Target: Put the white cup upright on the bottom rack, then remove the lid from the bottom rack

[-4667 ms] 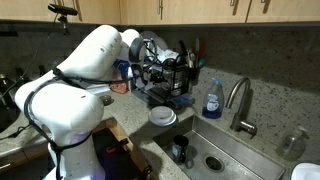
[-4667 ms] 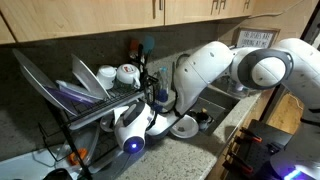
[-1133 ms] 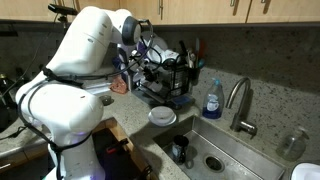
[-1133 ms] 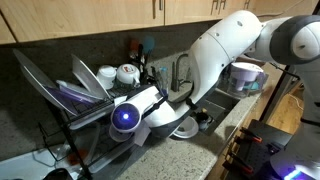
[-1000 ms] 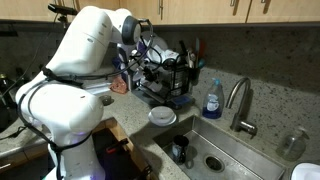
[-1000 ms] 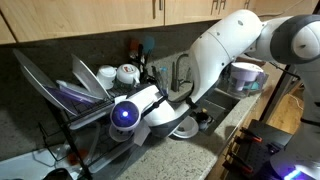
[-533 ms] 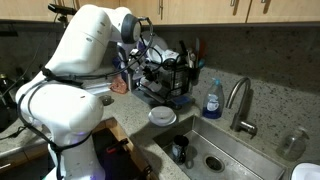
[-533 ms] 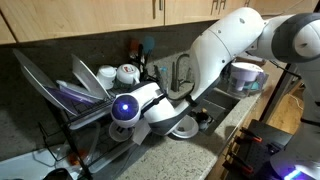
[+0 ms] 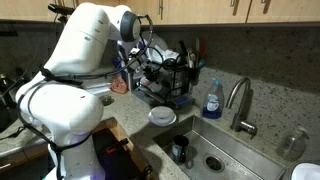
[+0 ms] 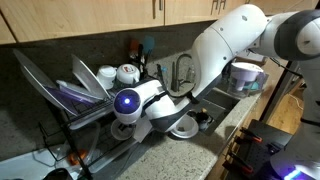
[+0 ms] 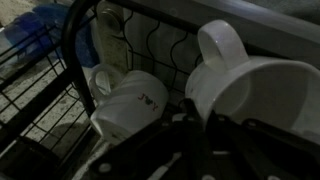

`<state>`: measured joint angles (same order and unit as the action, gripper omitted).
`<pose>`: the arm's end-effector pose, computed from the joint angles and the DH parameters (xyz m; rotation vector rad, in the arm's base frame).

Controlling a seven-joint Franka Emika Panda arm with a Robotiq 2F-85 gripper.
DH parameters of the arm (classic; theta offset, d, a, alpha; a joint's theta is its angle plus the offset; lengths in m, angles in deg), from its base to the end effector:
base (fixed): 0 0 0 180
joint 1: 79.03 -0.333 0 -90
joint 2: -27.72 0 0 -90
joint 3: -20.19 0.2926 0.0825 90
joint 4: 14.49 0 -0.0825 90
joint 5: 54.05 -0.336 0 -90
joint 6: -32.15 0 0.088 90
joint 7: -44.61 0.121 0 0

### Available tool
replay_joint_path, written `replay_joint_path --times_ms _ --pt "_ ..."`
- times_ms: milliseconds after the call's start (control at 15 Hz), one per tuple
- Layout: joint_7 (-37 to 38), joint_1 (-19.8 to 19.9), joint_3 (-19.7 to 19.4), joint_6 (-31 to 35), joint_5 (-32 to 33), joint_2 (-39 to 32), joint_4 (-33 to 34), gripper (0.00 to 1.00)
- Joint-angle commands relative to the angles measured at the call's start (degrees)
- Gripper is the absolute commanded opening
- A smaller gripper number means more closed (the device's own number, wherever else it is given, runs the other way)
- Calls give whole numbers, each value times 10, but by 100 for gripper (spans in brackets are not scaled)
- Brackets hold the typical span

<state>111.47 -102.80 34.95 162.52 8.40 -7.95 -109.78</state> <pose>0.5357 0.3611 0.2633 2.6464 0.2412 0.7765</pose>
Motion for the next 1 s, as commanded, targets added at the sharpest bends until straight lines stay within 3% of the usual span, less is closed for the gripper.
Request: replay_joint_path --times_ms 0,933 --pt "-14 9 -21 23 -32 5 -14 3" --pt "-50 17 -54 85 -162 -9 10 3"
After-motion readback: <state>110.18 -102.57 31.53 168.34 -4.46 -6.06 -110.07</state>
